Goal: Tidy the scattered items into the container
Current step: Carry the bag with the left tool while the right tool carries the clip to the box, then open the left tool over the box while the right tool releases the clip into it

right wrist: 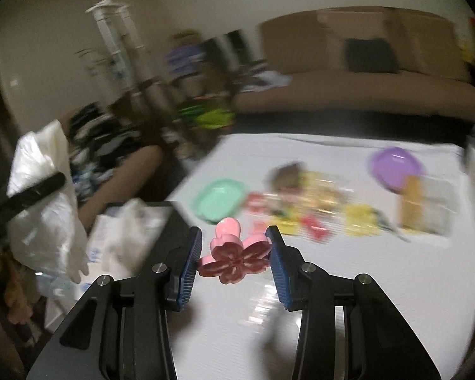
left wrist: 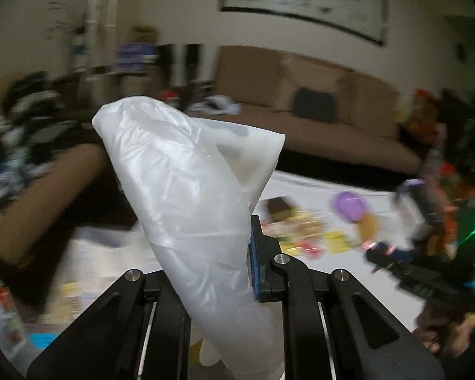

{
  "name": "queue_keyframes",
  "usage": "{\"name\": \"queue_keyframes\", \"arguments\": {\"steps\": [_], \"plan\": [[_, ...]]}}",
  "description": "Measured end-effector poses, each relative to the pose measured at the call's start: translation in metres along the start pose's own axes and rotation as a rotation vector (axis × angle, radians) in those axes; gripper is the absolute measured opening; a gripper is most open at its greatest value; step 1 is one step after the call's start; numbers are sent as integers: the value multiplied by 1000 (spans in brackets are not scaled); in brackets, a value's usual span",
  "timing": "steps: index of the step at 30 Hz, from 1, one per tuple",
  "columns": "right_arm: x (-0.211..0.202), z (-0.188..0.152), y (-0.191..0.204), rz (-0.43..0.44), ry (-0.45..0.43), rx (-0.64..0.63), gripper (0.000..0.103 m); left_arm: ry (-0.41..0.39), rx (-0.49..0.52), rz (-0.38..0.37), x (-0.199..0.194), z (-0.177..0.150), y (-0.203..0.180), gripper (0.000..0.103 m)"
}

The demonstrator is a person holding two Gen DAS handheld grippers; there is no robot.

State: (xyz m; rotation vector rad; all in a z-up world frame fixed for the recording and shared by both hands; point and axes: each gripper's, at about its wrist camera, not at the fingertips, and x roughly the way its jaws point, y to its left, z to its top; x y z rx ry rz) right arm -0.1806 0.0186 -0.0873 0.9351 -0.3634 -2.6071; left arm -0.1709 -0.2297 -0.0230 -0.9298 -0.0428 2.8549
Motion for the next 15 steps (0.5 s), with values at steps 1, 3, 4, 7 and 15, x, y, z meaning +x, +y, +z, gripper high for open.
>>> {"name": "queue_keyframes", "arguments": {"steps": [1,3,4,7,15], "plan": [[10,4,17,48,12,-13,43,24,-6,78,-2,-1,21,13],[32,9,49,132,41,-31,43,56,-18,193,-2,-6,50,13],[43,11,65,165,57,-42,43,71,-35,219,0,-9,63,13],[76,13,110,235,114,-77,43,108,-98,252,6,-17,94,13],[120,-19,173,184,201,-233,90,190,-60,421,29,-27,103,93]]}}
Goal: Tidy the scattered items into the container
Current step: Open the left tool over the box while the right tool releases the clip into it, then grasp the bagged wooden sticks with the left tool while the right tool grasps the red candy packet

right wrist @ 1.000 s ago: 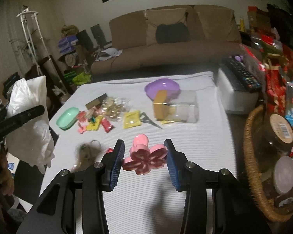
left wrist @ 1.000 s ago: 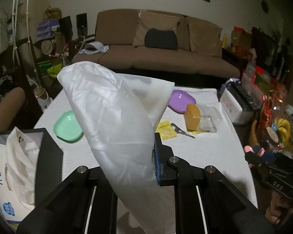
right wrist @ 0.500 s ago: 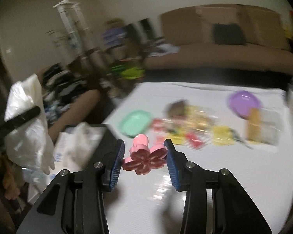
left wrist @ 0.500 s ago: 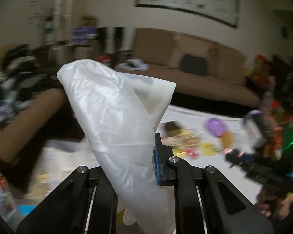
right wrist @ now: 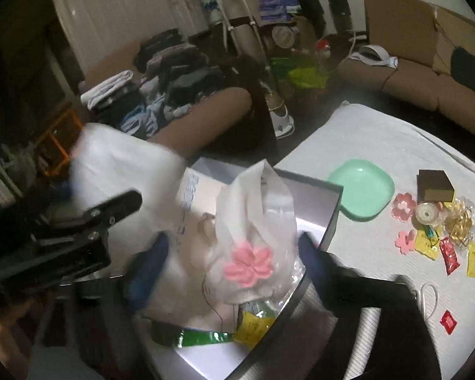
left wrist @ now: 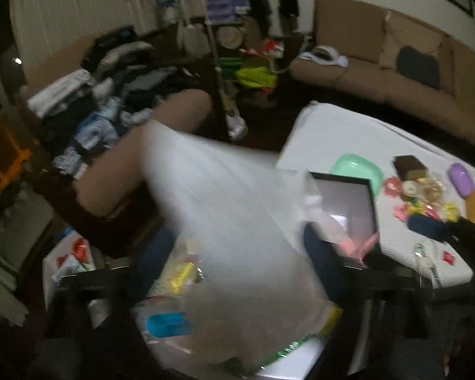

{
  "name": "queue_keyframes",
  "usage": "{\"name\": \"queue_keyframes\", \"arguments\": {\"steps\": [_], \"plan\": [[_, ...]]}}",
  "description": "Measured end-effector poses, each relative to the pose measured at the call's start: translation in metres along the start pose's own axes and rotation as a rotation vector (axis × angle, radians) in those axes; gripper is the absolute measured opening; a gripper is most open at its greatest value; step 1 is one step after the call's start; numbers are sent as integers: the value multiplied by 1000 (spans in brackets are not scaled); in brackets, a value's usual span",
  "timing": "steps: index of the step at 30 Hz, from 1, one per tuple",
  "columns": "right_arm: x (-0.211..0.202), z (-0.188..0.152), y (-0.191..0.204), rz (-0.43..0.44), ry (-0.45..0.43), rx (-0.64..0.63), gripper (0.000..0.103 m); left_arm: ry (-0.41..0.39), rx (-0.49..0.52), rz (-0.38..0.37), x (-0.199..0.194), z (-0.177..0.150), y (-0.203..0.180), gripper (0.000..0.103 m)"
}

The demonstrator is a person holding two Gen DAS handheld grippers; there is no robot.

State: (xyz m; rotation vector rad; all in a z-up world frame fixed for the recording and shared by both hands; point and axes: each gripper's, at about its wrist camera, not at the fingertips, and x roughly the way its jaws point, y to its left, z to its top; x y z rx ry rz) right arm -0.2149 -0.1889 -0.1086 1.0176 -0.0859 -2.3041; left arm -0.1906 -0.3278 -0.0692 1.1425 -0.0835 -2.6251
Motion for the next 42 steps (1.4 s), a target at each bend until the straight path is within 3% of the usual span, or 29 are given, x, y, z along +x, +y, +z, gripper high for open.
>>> {"name": "queue_keyframes", "arguments": {"steps": [3,7,8,12,14,16,18,20,23,25,26,28,30,32,35,36,39,42], "plan": [[-16,-21,-21,-123,-16,-10,94,-65,-43,-42,-16,1,-2,103],[-58,-53,-94,-215,-37,93,94,-93,-126,-319,-32,5,-9,103],[-73,-65,-119,-247,-40,130,94,-89,-118,-356,-35,7,-17,103],[-138,-112,-206,-317,-40,295,94,-80,-2,-387,-43,10,-66,103],[-167,-135,-238,-334,-35,356,94,-59,44,-447,-42,8,-98,103],[-191,-155,-263,-377,-15,385,94,26,136,-510,-29,-1,-154,103],[-206,-174,-283,-416,0,420,94,79,309,-491,-10,-23,-217,103],[-217,-187,-299,-437,30,469,94,172,450,-528,20,-56,-271,103],[-228,-188,-304,-446,5,471,94,366,454,-524,73,-100,-319,99],[-228,-189,-307,-462,-10,470,94,451,463,-435,103,-121,-338,81],[-224,-189,-308,-517,-1,443,94,454,480,-405,112,-128,-343,62],[-205,-187,-311,-609,16,349,94,418,444,-406,116,-126,-339,65],[-177,-184,-318,-579,63,269,94,400,424,-402,118,-121,-335,61],[-148,-178,-320,-439,85,162,92,398,398,-435,119,-118,-329,58],[-118,-169,-311,-285,81,35,90,379,428,-462,108,-115,-329,16],[-108,-164,-307,-246,78,-12,90,390,428,-475,105,-115,-328,12],[-81,-154,-305,-235,101,-93,83,404,397,-534,96,-109,-322,11],[-50,-151,-314,-245,166,-118,57,351,361,-559,76,-94,-311,11]]}}
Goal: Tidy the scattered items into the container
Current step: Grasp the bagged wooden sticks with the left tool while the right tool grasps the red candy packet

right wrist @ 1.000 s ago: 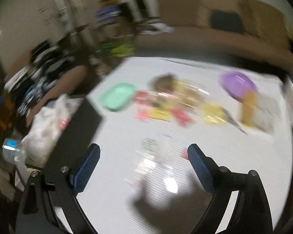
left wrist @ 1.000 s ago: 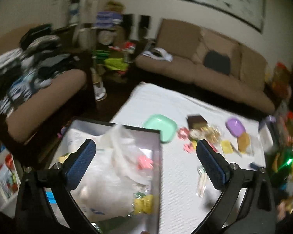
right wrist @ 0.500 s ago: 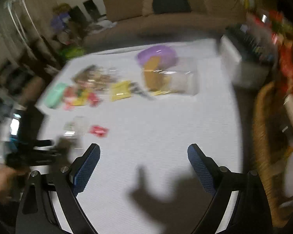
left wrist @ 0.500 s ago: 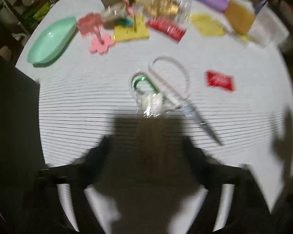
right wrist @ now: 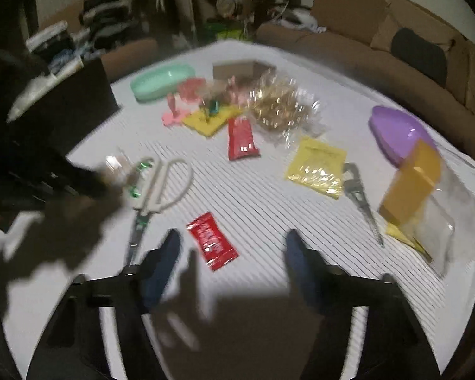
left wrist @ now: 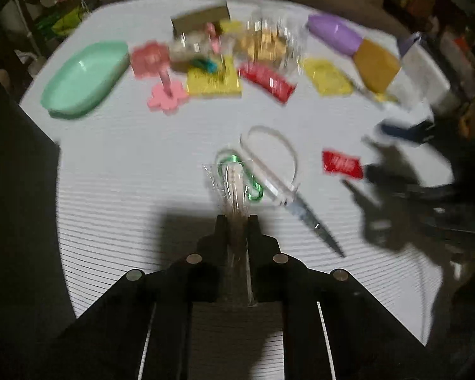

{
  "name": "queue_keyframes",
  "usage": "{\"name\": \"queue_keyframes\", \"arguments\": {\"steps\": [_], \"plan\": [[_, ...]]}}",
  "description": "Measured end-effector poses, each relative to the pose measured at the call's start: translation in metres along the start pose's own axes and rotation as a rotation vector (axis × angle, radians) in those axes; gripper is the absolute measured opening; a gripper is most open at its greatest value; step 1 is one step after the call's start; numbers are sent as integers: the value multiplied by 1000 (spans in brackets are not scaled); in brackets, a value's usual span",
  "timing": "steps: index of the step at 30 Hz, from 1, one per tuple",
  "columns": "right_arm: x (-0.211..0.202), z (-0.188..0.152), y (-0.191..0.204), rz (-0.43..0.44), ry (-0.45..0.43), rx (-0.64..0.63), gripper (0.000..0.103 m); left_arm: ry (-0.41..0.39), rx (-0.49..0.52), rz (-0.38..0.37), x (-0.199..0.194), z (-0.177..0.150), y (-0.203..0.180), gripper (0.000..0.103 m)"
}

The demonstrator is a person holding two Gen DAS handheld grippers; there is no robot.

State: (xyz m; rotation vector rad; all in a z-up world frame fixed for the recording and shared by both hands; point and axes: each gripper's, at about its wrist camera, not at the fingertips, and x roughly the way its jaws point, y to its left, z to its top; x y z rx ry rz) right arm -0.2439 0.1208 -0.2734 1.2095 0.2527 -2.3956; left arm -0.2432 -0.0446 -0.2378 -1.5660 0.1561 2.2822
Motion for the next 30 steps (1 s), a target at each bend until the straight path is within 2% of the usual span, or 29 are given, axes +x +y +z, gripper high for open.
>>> {"name": "queue_keyframes", "arguments": {"steps": [1,2,3,5,8,11,12,13,15,19,22,25,27,30], "plan": [[7,1,-1,-2,15,-6,42,-14,-9,-12,-7,1,2,11],[12,0,-2,9,25,-8,40,-30,-24,-29,-16,3,6,12],[9,-1,-4,44,-5,7,39,-38,-36,-42,-19,6,13,12],[9,-4,-5,63,16,12,39,-51,-66,-73,-30,8,19,12],[3,-7,-4,103,-6,41,39,-71,-71,-85,-38,4,20,12],[2,-9,3,85,-16,35,38,-74,-64,-98,-39,1,24,12],[1,-9,7,76,-9,20,35,-79,-60,-100,-40,0,23,12],[2,-7,12,68,2,5,21,-86,-56,-99,-31,1,21,12],[6,-3,19,33,19,8,17,-98,-48,-95,-28,2,21,12],[2,-4,11,37,10,143,17,-135,-62,-109,-29,7,23,12],[-27,-7,-10,100,-85,296,17,-180,-78,-124,-39,7,22,12],[-69,-10,-33,111,-206,398,17,-245,-50,-71,-56,7,11,12],[-97,-11,-44,48,-249,434,17,-290,-33,-32,-67,8,-1,12],[-123,-10,-43,-33,-271,475,17,-376,-33,95,-85,9,-21,12]]}}
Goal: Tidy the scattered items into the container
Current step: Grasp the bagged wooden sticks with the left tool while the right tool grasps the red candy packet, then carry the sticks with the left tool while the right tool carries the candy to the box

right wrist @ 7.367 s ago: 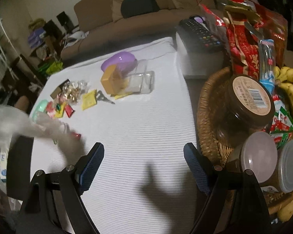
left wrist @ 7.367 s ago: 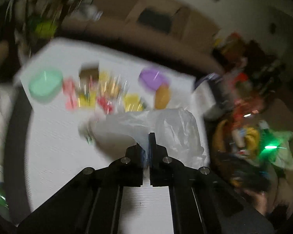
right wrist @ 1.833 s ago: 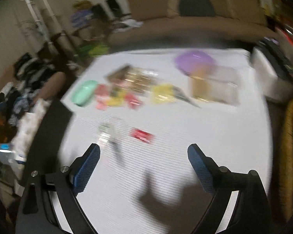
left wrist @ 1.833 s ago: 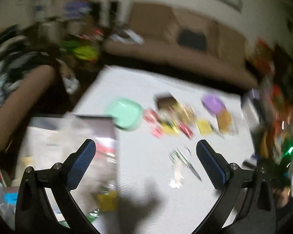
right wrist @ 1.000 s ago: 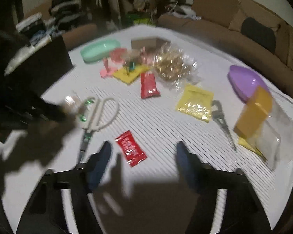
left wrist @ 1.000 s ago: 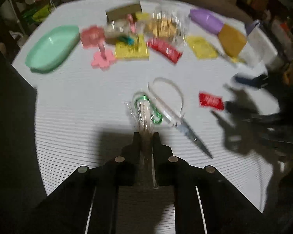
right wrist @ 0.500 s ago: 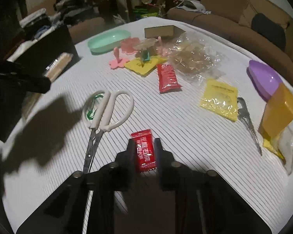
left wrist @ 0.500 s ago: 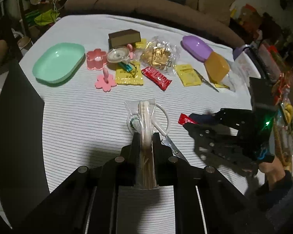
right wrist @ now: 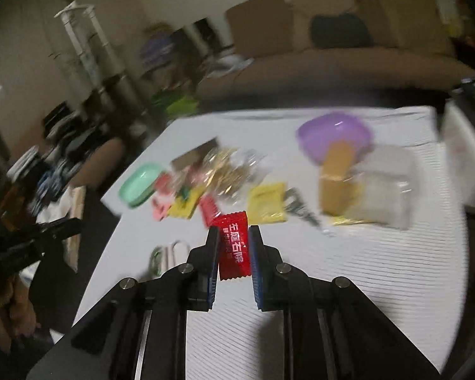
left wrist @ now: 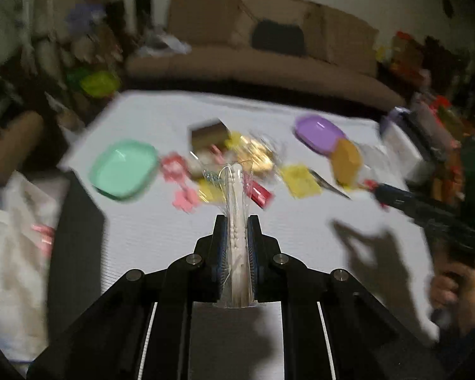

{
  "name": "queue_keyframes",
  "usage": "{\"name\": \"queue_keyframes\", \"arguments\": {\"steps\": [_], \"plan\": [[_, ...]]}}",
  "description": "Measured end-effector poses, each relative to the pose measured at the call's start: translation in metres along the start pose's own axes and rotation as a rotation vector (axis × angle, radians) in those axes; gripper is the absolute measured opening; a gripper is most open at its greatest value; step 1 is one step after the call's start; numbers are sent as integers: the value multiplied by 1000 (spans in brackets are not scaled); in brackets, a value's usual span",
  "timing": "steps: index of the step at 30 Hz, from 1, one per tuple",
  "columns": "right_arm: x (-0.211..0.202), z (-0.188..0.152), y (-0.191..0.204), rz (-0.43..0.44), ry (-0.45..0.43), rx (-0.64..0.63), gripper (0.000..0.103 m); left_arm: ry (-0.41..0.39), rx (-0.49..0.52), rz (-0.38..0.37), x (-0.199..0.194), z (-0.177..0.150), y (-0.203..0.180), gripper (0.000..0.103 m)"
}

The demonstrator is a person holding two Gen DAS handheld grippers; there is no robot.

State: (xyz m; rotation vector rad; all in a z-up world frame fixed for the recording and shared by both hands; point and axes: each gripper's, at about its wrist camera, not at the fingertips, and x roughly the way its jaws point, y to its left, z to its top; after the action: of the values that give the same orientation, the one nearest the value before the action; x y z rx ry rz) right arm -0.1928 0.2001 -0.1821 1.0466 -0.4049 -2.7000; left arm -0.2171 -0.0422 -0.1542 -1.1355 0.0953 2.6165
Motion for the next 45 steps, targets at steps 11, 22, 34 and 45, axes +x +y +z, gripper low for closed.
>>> {"name": "queue_keyframes", "arguments": {"steps": [11,22,34,45], "plan": [[-107,0,57,-150,-177,-54,17,-127,-1,-10,-43,19,-13,9],[-133,-4,69,-174,-229,0,17,-192,-21,-61,-89,21,9,9],[-103,-4,52,-103,-171,90,17,-141,-95,-120,-82,17,19,8],[-113,-3,53,-49,-192,109,17,-154,-54,-14,-86,11,12,8]]}}
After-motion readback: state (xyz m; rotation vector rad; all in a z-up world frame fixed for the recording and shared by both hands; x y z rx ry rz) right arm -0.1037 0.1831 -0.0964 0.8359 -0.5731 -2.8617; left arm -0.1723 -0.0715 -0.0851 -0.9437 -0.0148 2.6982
